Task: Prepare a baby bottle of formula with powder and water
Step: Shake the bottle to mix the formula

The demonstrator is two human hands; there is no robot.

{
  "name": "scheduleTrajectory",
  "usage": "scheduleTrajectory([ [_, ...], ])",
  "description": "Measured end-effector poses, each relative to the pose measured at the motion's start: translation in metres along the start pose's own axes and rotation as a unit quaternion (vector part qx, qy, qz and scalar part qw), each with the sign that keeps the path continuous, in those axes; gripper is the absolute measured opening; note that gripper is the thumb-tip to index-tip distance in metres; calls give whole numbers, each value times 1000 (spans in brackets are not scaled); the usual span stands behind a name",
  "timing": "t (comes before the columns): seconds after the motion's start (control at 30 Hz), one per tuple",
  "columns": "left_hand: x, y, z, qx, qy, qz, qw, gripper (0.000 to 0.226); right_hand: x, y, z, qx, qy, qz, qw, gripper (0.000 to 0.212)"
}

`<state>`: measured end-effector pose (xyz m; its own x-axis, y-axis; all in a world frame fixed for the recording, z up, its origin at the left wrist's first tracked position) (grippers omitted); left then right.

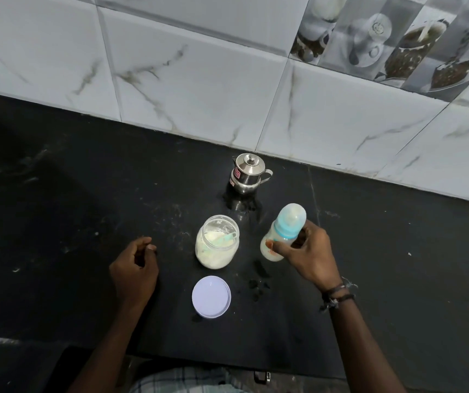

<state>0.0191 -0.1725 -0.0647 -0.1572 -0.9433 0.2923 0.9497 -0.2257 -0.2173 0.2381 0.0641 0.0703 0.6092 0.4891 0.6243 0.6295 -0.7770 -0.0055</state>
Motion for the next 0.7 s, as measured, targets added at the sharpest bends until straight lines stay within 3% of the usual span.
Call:
scheduleTrajectory([
  [0.7,1,-4,3,-2,-21,-4,1000,20,-48,-128,17,-21,-51,14,998,60],
])
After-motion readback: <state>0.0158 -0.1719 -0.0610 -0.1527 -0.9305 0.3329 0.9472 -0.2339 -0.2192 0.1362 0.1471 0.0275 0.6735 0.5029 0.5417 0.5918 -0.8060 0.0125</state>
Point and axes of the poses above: each hand's wrist, its own y-axis away from the middle knuckle, its own x-axis out of the back of the hand, z = x × y, the point moved 2 cm from there along -y, towards the middle knuckle, and after that the axes turned 2 degrees about -z, right-handed, at the moved point
